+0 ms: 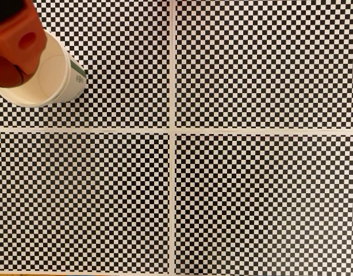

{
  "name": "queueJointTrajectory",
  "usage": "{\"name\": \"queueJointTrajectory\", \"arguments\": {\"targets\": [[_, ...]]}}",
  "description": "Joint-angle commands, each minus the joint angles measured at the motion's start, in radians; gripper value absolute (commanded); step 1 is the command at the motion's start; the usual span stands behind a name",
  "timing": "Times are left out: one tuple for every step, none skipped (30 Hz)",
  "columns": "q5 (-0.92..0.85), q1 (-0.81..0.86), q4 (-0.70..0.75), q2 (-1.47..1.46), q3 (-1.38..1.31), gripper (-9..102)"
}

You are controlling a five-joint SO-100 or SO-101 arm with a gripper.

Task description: Grasp basketball and place into cup.

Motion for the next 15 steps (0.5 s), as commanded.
{"name": "queueJointTrajectory", "arguments": {"targets": [[0.005, -0.011, -0.011, 0.015, -0.009, 30], [0.006, -0.011, -0.012, 0.014, -0.009, 30], [0.006, -0.012, -0.012, 0.012, -0.011, 30], [0.008, -0.014, -0.012, 0.012, -0.011, 31], [0.008, -0.015, -0.012, 0.012, -0.011, 31], [0.006, -0.015, -0.012, 0.011, -0.011, 32], [0.005, -0.015, -0.012, 0.011, -0.011, 33], [0.005, -0.015, -0.012, 0.011, -0.011, 33], [0.005, -0.017, -0.012, 0.011, -0.011, 34], [0.003, -0.017, -0.012, 0.011, -0.011, 35], [0.003, -0.017, -0.012, 0.009, -0.011, 35], [0.003, -0.017, -0.012, 0.009, -0.011, 36], [0.002, -0.017, -0.015, 0.008, -0.012, 37], [0.000, -0.018, -0.015, 0.006, -0.014, 37], [0.000, -0.018, -0.015, 0.005, -0.015, 38]]}}
